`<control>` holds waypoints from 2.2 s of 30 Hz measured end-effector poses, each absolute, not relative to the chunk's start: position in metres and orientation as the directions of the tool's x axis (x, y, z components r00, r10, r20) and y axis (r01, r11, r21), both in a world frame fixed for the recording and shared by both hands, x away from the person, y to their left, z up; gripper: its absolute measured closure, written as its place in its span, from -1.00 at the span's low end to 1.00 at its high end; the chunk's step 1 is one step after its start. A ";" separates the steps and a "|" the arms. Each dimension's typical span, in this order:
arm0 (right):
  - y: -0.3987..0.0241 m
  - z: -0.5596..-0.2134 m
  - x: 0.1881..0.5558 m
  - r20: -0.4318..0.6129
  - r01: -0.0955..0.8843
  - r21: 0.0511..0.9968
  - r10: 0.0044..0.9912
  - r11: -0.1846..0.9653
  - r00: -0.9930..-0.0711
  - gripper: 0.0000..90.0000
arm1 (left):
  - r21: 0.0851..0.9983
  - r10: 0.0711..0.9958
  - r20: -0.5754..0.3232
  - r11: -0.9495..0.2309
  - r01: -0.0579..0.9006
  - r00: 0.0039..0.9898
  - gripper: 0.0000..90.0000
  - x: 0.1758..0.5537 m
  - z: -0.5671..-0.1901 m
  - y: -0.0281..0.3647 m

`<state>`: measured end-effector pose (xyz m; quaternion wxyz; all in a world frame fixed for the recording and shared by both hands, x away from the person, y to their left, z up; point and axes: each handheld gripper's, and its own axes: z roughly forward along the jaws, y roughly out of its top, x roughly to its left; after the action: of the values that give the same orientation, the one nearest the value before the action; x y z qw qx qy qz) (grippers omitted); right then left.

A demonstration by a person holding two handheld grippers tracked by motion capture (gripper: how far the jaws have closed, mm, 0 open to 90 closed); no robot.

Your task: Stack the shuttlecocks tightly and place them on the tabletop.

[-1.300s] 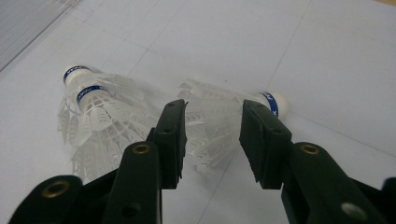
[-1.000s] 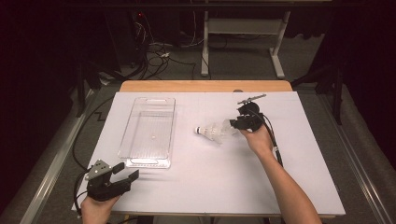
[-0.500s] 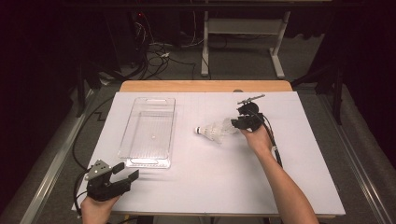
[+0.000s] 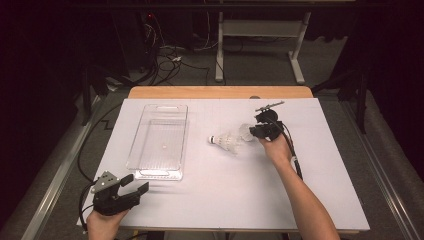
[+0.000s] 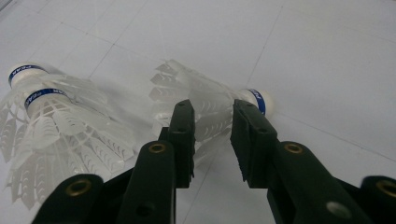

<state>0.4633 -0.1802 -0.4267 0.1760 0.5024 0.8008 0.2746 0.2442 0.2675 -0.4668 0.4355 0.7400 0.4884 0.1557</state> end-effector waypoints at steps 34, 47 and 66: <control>-0.199 -0.421 0.461 -0.045 0.716 0.605 0.913 0.348 -0.405 1.00 | 0.796 0.857 -0.198 -0.143 0.589 0.475 -0.27 0.244 -0.467 0.268; -0.206 -0.419 0.454 -0.030 0.710 0.615 0.911 0.342 -0.412 1.00 | 0.797 0.858 -0.200 -0.138 0.589 0.472 -0.27 0.244 -0.467 0.268; -0.207 -0.412 0.435 -0.018 0.688 0.619 0.883 0.378 -0.469 1.00 | 0.796 0.858 -0.197 -0.141 0.588 0.473 -0.27 0.244 -0.467 0.267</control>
<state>0.4353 -0.2074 -0.4121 0.1762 0.4841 0.8113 0.2766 0.2442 0.2673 -0.4667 0.4360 0.7393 0.4891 0.1551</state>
